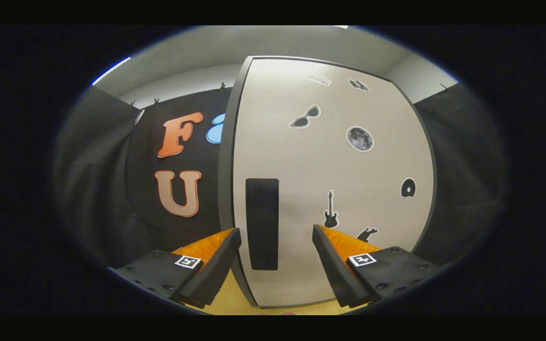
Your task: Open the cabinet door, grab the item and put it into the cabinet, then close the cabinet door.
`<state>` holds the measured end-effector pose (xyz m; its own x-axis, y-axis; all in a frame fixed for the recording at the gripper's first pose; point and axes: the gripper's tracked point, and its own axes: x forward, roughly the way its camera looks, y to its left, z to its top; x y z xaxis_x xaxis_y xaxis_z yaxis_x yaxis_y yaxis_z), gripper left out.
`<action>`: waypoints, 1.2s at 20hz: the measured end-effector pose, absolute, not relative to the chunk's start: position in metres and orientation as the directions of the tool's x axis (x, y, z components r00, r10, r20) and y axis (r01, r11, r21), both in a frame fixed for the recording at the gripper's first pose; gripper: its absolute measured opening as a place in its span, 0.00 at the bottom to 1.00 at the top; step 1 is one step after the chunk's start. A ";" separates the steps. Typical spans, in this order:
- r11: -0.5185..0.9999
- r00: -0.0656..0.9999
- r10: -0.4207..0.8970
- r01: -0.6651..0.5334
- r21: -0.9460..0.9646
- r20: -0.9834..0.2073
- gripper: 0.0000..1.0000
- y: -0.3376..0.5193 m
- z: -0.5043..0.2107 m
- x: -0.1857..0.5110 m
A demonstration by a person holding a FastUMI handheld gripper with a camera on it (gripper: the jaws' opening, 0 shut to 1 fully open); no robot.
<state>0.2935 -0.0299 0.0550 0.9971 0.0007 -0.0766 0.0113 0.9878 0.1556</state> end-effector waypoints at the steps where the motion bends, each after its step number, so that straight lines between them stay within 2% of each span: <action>1: 0.986 0.997 0.003 0.011 0.164 -0.081 0.97 -0.029 0.053 0.297; 4: 0.983 0.996 0.019 -0.002 0.186 -0.092 0.97 -0.027 0.048 0.304; 9: 0.963 0.998 0.033 -0.017 0.268 -0.056 0.86 -0.027 0.050 0.307; 10: 0.963 0.998 0.031 -0.018 0.268 -0.046 0.76 -0.026 0.052 0.306; 12: 0.972 0.999 0.018 -0.009 0.234 -0.036 0.62 -0.018 0.054 0.306; 14: 0.988 0.997 -0.056 0.064 0.138 -0.060 0.49 -0.021 0.052 0.306; 17: 0.988 0.990 -0.111 0.120 0.099 -0.085 0.31 -0.021 0.052 0.300; 24: 0.974 0.974 -0.207 0.214 0.076 -0.091 0.31 -0.041 0.059 0.254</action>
